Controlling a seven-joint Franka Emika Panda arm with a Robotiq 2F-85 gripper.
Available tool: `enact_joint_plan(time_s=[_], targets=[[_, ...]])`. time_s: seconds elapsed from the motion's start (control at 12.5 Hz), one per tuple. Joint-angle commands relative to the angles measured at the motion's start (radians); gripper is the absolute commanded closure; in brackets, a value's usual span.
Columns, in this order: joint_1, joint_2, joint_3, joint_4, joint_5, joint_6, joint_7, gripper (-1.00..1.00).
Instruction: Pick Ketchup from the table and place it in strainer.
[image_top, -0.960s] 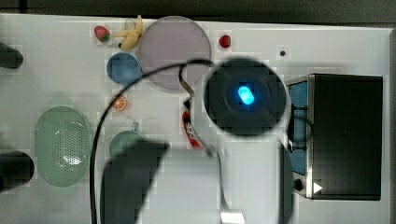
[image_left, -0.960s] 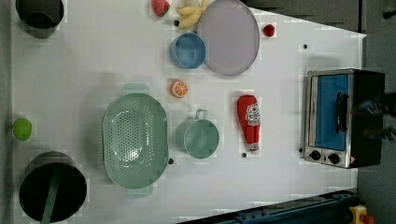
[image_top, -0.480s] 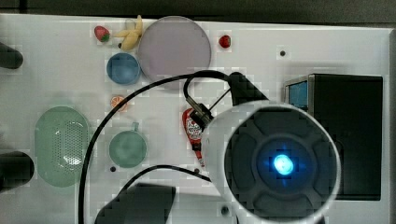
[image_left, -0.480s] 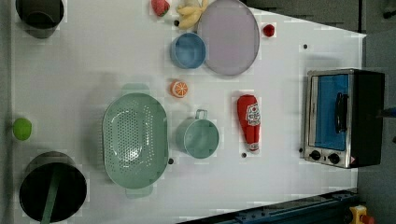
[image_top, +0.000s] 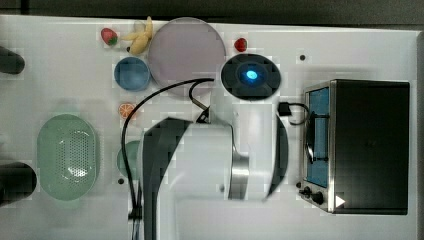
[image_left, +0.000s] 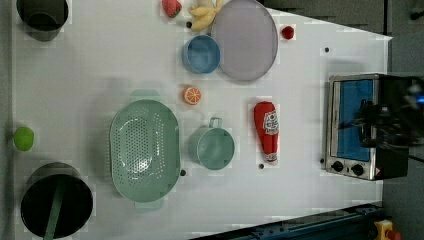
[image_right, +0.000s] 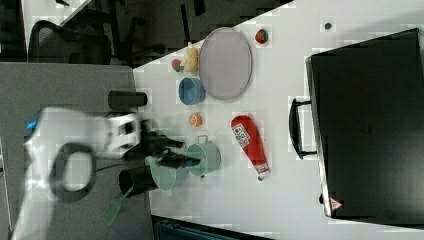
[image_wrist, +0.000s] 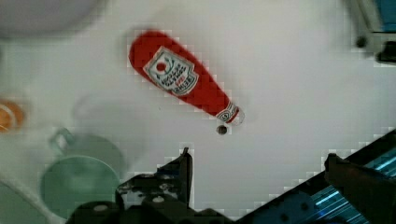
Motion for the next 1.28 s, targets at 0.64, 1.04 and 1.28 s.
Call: enact_joint_plan(time_s=[0.64, 1.04, 1.28], targets=[[0.035, 0.146, 0.003, -0.228, 0.003, 0.465, -0.576, -1.0], [0.042, 0.243, 0.013, -0.303, 0.001, 0.674, -0.575, -1.0], [0.046, 0.316, 0.013, -0.304, -0.062, 0.775, -0.579, -1.0]])
